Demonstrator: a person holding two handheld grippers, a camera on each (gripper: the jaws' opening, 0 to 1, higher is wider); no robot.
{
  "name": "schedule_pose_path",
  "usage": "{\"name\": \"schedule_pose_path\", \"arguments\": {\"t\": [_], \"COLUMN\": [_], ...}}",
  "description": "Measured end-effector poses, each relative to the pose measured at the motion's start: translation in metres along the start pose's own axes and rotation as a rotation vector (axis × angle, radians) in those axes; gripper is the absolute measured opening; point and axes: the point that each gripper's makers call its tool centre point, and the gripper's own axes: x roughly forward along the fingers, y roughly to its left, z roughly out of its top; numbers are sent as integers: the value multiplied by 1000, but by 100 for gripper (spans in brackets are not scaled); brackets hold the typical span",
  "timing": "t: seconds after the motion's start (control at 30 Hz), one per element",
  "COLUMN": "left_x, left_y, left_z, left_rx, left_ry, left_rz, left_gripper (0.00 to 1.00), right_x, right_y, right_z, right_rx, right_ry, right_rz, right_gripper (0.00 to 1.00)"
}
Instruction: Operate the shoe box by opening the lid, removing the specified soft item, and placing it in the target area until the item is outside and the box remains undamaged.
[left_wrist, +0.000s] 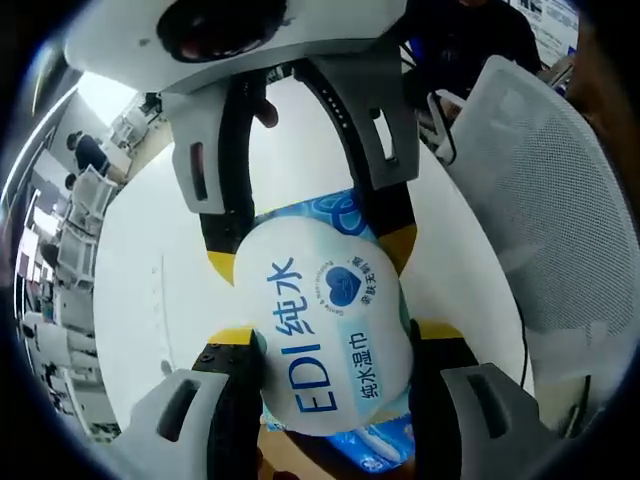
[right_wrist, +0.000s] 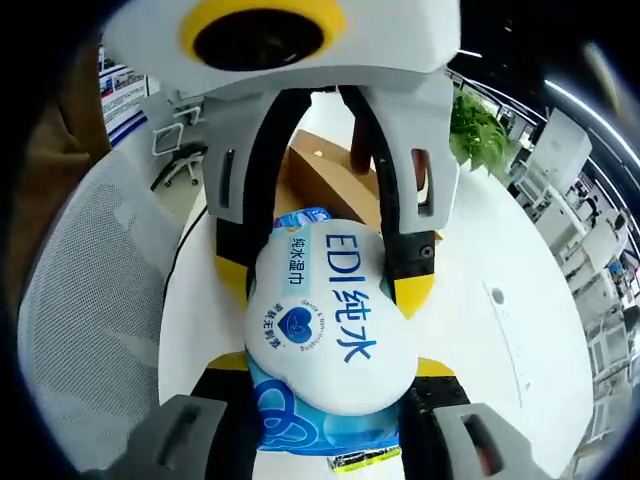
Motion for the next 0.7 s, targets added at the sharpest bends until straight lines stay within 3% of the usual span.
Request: {"name": "schedule_pose_path", "arguments": {"t": [0.7], "left_x": [25], "left_y": [23], "left_z": [11], "left_rx": [-4], "left_ry": [-8], "left_rz": [9], "left_gripper": [58], "right_x": [0], "right_y": [-22], "right_z": [-29], "right_rx": [-13], "right_ry": [20], "right_rz": [20], "right_gripper": [52]}}
